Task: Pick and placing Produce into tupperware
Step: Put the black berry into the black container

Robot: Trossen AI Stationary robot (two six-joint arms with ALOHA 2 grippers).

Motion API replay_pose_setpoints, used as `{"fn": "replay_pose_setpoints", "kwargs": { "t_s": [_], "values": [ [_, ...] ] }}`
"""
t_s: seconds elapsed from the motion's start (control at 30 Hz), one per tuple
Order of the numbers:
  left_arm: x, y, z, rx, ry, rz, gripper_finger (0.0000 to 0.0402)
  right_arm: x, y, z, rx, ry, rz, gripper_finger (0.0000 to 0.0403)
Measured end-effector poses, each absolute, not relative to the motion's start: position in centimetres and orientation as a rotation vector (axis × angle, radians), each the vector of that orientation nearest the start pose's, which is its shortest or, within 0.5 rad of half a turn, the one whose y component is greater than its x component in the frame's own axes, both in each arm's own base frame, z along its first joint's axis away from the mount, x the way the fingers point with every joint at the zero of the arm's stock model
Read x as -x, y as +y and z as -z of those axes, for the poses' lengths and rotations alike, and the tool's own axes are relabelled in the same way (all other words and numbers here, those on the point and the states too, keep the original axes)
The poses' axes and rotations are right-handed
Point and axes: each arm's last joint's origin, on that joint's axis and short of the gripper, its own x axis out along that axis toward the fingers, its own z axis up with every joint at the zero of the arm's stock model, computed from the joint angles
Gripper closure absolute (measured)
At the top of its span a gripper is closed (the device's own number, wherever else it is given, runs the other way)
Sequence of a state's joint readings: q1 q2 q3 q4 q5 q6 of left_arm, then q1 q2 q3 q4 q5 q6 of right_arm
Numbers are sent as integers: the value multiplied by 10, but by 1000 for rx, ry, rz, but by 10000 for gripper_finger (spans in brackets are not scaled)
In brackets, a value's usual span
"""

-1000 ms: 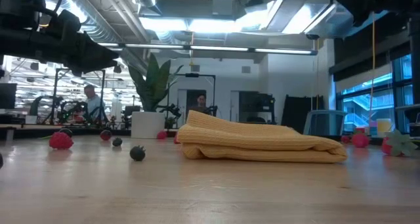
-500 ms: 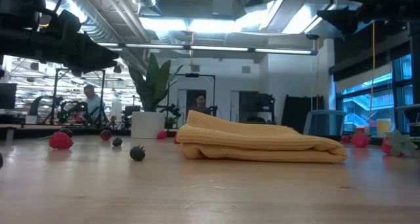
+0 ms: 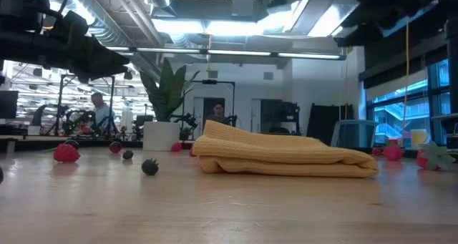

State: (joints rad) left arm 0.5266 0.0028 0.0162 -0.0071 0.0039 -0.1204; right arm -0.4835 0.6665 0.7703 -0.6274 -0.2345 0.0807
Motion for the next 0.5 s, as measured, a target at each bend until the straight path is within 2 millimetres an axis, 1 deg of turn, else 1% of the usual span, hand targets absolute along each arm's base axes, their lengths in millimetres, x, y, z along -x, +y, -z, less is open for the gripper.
{"fn": "replay_pose_setpoints", "kwargs": {
  "t_s": [0.1, 0.23, 0.4, 0.5],
  "values": [
    [-84, 49, -168, 116, -37, -539, 186, -123, -51, -309, -374, 705, 317, 78],
    [-84, 49, -168, 116, -37, -543, 186, -124, -44, -304, -501, 919, 407, 78],
    [-83, 49, -168, 116, -37, -543, 186, -128, -35, -288, -655, 1056, 476, 78],
    [-83, 49, -168, 116, -38, -543, 186, -131, -32, -279, -668, 1099, 493, 78]
  ]
}}
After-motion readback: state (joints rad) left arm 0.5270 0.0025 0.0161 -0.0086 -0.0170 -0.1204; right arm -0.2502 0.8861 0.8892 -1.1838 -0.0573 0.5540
